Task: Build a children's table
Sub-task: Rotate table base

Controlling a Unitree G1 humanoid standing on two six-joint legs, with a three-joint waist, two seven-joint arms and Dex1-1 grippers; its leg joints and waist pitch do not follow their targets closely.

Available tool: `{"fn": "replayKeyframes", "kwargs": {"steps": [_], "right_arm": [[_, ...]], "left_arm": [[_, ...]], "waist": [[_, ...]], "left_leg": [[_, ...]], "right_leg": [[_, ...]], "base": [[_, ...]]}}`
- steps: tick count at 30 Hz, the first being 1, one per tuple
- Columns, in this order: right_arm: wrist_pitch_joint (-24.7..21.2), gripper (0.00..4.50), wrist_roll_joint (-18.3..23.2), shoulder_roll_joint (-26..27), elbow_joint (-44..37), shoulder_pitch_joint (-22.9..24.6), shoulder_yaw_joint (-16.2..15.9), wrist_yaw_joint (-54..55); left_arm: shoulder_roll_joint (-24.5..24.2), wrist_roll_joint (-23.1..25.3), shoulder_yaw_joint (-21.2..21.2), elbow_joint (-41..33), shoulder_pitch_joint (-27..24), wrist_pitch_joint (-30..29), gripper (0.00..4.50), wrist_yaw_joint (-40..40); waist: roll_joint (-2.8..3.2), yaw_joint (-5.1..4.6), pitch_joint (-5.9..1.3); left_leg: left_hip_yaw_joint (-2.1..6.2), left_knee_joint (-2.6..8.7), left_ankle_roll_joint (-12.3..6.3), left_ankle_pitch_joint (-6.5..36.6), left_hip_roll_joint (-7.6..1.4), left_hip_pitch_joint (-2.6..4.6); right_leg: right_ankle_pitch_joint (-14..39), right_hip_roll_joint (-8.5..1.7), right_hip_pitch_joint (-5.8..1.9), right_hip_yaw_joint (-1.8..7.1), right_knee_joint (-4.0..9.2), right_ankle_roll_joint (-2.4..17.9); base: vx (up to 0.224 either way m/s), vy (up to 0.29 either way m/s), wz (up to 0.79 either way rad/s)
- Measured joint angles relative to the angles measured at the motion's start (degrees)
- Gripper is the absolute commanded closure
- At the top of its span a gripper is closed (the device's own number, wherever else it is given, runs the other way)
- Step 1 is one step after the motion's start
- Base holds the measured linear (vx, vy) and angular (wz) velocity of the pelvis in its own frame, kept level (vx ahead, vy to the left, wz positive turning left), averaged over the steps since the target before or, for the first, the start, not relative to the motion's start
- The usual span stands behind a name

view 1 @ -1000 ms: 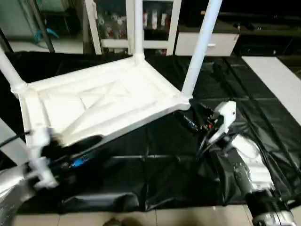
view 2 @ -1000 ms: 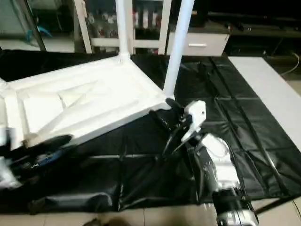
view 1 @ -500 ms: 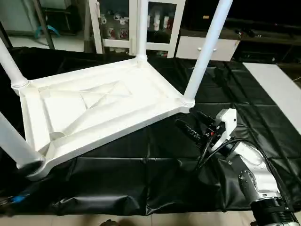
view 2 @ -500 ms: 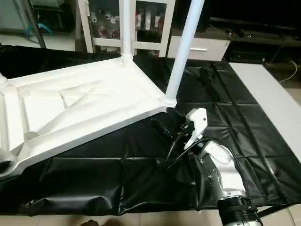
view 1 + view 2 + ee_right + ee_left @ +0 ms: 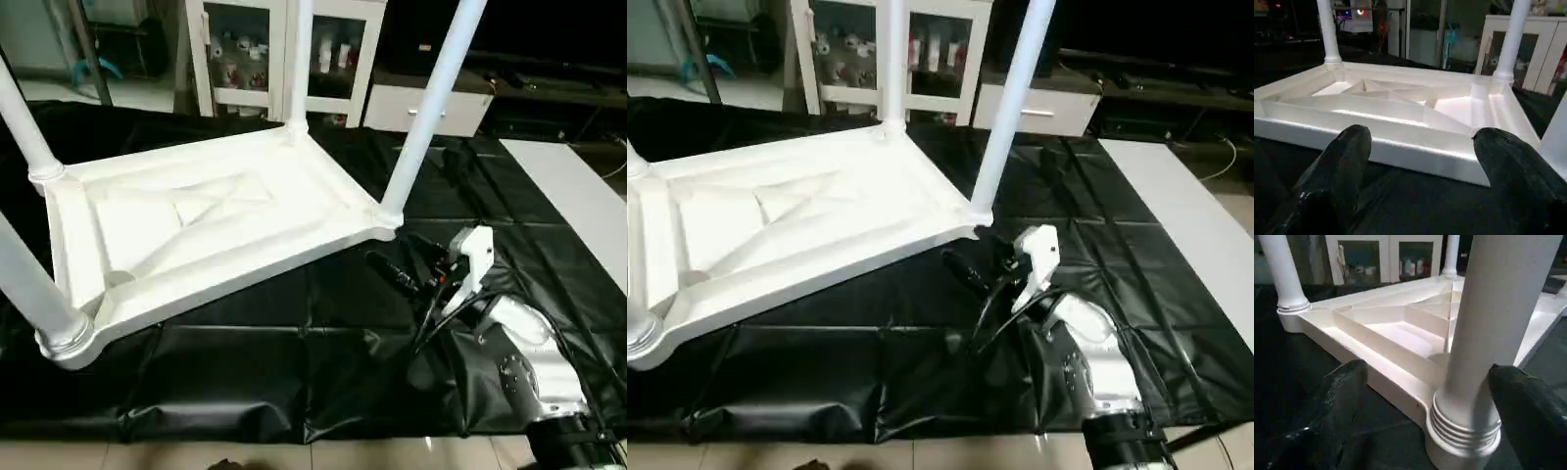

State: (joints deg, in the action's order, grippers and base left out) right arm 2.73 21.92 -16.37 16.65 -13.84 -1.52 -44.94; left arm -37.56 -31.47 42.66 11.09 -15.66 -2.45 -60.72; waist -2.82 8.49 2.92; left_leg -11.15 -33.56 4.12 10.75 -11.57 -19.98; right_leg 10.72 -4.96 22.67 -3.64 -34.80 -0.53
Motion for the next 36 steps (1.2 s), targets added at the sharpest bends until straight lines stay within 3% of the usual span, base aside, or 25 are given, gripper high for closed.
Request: {"fn": "replayKeyframes", "kwargs": {"steps": [5,11,14,19,22,24,31,36], "right_arm": [[-0.02,0.79,-0.14,0.42,0.03,-0.07,0.26,0.04],[-0.03,0.79,-0.72,0.93,0.11,-0.1,-0.58,-0.03],[-0.02,0.79,-1.32,0.73,0.39,0.13,-0.48,0.11],[-0.02,0.79,-1.66,1.02,0.39,0.17,-0.67,0.08],[-0.17,0.79,-1.72,0.82,0.34,0.2,-0.71,-0.2],[-0.68,0.79,-1.69,0.4,-0.12,0.17,-1.08,-1.17],[-1.34,0.79,-1.73,-2.33,-0.27,0.3,0.23,-1.59],[-1.38,0.79,-1.85,-2.93,-0.85,0.64,1.32,-0.92]], "left_arm": [[1.25,-3.27,-4.74,-4.03,7.25,-3.57,0.05,1.4],[1.8,-4.78,-10.09,-5.41,13.84,-6.02,0.05,1.35],[2.55,-3.21,-12.48,-3.38,17.34,-5.83,0.05,1.56],[5.57,-0.29,-18.86,-0.76,23.81,-5.38,0.05,2.0],[9.22,-0.23,-23.44,-0.59,28.11,-7.65,0.05,1.65],[12.12,-0.15,-29.61,-0.76,31.47,-10.09,0.05,-0.43],[23.37,4.6,-45.22,3.52,42.08,-11.57,0.05,-7.14],[31.7,11.19,-51.86,11.43,49.22,-5.76,0.05,-4.03]], "waist": [[-0.08,1.54,-0.01],[0.11,1.0,0.07],[0.08,0.91,0.05],[0.33,1.91,0.18],[0.39,3.06,0.21],[0.37,3.23,0.19],[1.01,2.5,0.16],[1.68,0.44,0.06]], "left_leg": [[0.01,0.02,0.0,0.0,-0.02,0.05],[0.04,0.01,0.0,0.0,0.0,0.29],[0.07,0.03,0.01,-0.01,0.0,0.32],[0.01,0.04,0.01,-0.01,0.02,0.38],[-0.04,-0.02,0.0,-0.01,0.06,0.18],[-0.31,-0.05,0.0,-0.01,0.06,-0.04],[-0.32,-0.14,-0.07,-0.05,0.52,-0.44],[-0.26,-0.16,-0.21,0.01,0.53,-0.62]], "right_leg": [[-0.01,0.0,-0.25,0.01,-0.11,0.01],[-0.01,-0.02,-0.7,0.02,-0.15,0.01],[-0.01,-0.02,-0.71,-0.01,-0.16,0.01],[0.02,-0.1,-0.73,0.03,-0.15,-0.02],[0.05,-0.21,-0.76,0.02,-0.14,-0.07],[0.01,-0.31,-0.82,0.18,-0.14,0.01],[0.0,-0.32,-0.73,0.94,-0.19,0.0],[0.18,-0.26,-0.59,0.96,-0.15,-0.29]], "base": [[0.0,0.0,0.0],[0.0,0.0,0.0],[0.0,0.0,0.0],[0.0,0.0,0.0],[0.0,0.0,0.0],[0.0,0.0,0.0],[0.0,0.0,0.0],[0.0,0.0,0.0]]}}
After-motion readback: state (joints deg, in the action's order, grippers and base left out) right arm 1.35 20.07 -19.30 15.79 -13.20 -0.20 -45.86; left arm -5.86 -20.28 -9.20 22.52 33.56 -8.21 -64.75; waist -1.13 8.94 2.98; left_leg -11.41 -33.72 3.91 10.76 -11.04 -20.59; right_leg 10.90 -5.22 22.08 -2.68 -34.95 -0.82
